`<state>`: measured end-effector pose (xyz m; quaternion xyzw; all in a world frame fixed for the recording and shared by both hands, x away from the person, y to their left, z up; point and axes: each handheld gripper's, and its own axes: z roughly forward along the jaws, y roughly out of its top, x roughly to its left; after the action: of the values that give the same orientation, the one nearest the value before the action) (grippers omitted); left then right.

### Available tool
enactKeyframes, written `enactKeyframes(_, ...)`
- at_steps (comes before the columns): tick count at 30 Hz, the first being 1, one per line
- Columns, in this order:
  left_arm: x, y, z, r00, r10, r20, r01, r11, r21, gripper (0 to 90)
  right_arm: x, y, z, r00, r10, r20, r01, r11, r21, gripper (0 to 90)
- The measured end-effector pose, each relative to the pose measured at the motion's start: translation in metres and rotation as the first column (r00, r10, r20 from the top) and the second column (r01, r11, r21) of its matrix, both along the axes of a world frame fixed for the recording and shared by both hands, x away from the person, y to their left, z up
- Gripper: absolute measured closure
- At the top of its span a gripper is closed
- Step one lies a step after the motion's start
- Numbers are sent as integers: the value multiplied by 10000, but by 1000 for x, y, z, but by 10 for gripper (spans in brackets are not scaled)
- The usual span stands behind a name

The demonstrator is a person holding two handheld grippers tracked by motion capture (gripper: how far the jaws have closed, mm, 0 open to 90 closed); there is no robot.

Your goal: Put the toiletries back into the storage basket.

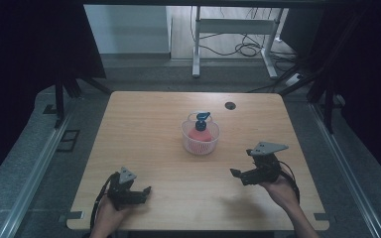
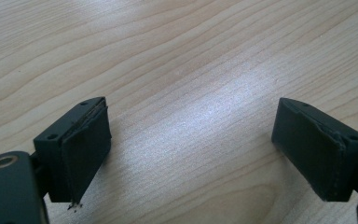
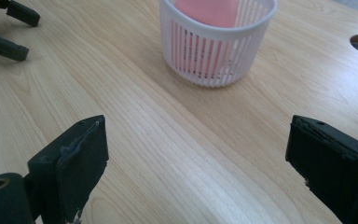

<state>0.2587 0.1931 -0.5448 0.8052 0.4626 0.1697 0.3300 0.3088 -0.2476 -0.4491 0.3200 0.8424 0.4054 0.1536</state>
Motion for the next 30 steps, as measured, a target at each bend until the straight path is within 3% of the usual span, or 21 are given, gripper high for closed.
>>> enactKeyframes(13, 0, 0, 0, 10000, -4, -15, 4, 10000, 25, 114, -10, -26, -14, 9983, -582, -67, 582, 9983, 39, 54)
enactKeyframes(22, 0, 0, 0, 10000, -38, 1, 38, 10000, 51, 114, -15, -48, -39, 9925, -1161, -387, 1154, 9931, -192, 54)
enactKeyframes(30, 0, 0, 0, 10000, -7, -14, 7, 10000, 27, 114, -19, -55, -57, 9883, -1370, -668, 1358, 9905, -228, 54)
